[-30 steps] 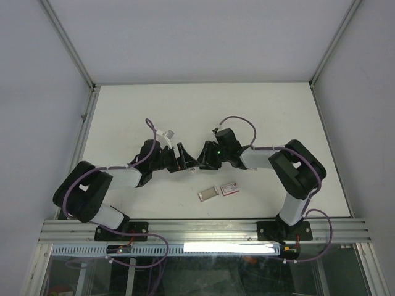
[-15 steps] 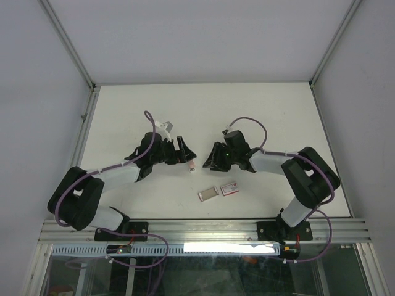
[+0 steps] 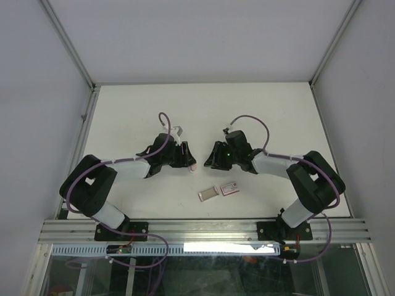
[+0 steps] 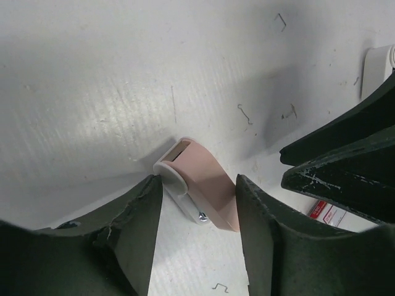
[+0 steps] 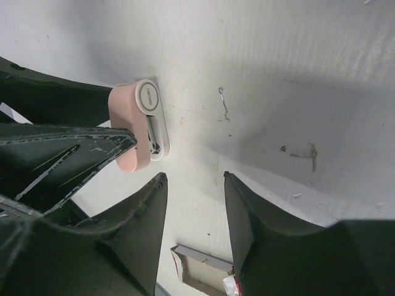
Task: Load the staples into the stapler
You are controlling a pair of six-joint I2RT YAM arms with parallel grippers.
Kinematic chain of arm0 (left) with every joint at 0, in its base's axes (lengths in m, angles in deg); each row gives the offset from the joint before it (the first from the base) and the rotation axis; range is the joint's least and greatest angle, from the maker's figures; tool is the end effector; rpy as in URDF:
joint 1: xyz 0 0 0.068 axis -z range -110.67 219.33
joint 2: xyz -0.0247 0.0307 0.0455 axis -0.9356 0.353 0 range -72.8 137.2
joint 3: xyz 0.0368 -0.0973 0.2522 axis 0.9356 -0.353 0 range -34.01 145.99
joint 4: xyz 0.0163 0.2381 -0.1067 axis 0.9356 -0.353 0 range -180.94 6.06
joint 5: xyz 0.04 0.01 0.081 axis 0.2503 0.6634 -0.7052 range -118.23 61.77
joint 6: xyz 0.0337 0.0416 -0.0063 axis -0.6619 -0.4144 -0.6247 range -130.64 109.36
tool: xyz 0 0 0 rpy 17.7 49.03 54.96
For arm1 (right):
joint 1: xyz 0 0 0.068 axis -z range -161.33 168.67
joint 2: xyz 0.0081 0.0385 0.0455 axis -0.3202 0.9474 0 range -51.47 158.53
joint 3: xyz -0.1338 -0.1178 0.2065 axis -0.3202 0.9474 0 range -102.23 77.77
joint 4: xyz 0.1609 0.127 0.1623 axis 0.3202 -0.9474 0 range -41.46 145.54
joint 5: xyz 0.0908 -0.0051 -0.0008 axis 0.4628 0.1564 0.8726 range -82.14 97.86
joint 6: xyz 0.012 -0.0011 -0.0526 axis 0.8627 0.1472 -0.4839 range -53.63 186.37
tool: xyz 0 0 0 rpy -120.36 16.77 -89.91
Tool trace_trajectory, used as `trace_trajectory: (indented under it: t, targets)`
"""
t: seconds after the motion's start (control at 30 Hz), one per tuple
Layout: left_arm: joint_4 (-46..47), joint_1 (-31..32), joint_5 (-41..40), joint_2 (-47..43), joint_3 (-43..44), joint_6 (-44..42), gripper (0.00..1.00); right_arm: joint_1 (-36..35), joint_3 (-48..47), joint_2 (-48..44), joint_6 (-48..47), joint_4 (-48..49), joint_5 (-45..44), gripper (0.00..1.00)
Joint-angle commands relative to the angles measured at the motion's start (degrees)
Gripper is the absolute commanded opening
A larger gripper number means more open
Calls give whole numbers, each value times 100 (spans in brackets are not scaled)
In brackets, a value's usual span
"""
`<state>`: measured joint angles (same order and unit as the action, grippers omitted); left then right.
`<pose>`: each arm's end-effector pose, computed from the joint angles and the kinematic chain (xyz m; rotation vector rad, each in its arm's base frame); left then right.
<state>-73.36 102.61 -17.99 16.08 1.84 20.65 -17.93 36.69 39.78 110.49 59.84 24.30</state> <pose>0.2395 -0.1647 0.1442 0.1377 2.4225 -0.7542 0.2381 0.1894 0.1500 0.0182 2.5718 0.9567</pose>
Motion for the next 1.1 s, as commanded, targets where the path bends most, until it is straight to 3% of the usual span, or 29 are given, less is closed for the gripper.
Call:
trace_trajectory:
  t: [0.0,0.23,0.47,0.63,0.87,1.07]
  targets:
    - [-736,233,-881,223,61,-291,46,-217,-72,-405,-457,160,-393,45]
    - [-718,257,-805,50,-48,95,44,-895,-326,-395,-1104,118,-1291,51]
    - [-497,138,-673,-641,-128,443,78,-1623,-734,-130,-1281,-42,-2496,60]
    - [-391,-251,-671,-1128,-237,536,90,-1927,-1082,120,-1042,-354,-3175,62]
    - [213,-625,-117,-1349,-472,718,92,-2097,-1346,245,-544,-563,-3418,64]
    - [712,-638,813,-916,-404,705,89,-2098,-1360,120,-138,-599,-3411,65]
